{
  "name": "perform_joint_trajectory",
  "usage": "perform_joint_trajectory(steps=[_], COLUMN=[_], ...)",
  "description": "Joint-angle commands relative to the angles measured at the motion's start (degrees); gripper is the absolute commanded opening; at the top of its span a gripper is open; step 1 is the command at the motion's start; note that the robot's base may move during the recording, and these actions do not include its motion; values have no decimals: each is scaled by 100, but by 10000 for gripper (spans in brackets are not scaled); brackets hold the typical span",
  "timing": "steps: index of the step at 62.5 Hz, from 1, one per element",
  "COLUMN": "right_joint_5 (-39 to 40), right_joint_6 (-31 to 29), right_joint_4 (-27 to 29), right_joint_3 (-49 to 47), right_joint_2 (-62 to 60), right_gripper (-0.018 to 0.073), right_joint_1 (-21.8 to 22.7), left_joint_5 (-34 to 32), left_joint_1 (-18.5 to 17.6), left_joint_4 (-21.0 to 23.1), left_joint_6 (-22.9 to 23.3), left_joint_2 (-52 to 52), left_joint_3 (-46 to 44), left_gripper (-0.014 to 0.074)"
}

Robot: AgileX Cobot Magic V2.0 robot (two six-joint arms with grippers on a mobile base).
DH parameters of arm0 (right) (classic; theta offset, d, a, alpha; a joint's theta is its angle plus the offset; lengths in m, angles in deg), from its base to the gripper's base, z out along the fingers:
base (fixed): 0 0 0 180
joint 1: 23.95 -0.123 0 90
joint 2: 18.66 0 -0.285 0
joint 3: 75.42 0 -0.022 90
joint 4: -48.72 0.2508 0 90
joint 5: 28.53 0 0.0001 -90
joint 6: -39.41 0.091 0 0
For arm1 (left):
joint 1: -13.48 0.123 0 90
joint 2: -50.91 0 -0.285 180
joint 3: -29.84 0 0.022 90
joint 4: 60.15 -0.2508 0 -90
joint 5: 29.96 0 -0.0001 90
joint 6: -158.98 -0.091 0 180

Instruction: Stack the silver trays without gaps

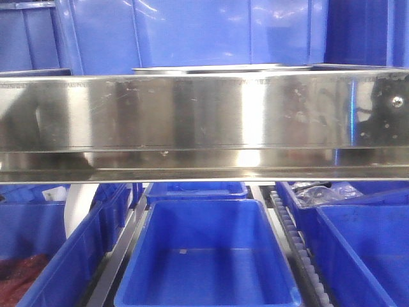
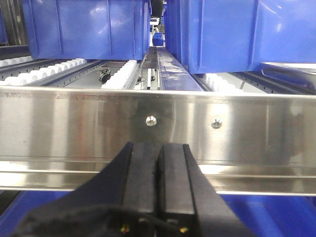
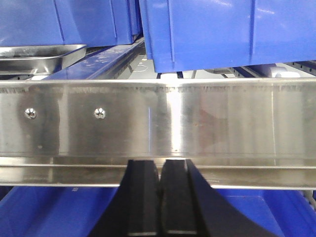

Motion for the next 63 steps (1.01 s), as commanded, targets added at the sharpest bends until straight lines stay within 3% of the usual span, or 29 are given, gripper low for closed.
perform_joint_trajectory(steps=[1, 48, 59, 63], right_joint_5=[490, 761, 1443, 1383], right_joint_6=[-30, -24, 36, 36], right_joint_4=[0, 0, 318, 371], right_joint_3=[1, 1, -185, -491], right_joint_2=[-112, -112, -112, -112], right_gripper=[57, 57, 57, 57], right_joint_1=[-1, -2, -2, -2], left_joint_5=[-450, -536, -1262, -1206], left_joint_1=[-4, -4, -4, -4], left_joint_4=[49, 236, 1247, 1276], left_joint_6=[-2, -2, -2, -2], left_joint_2=[97, 97, 63, 34], left_joint_3=[-29, -29, -173, -414], left_gripper=[-48, -48, -48, -48])
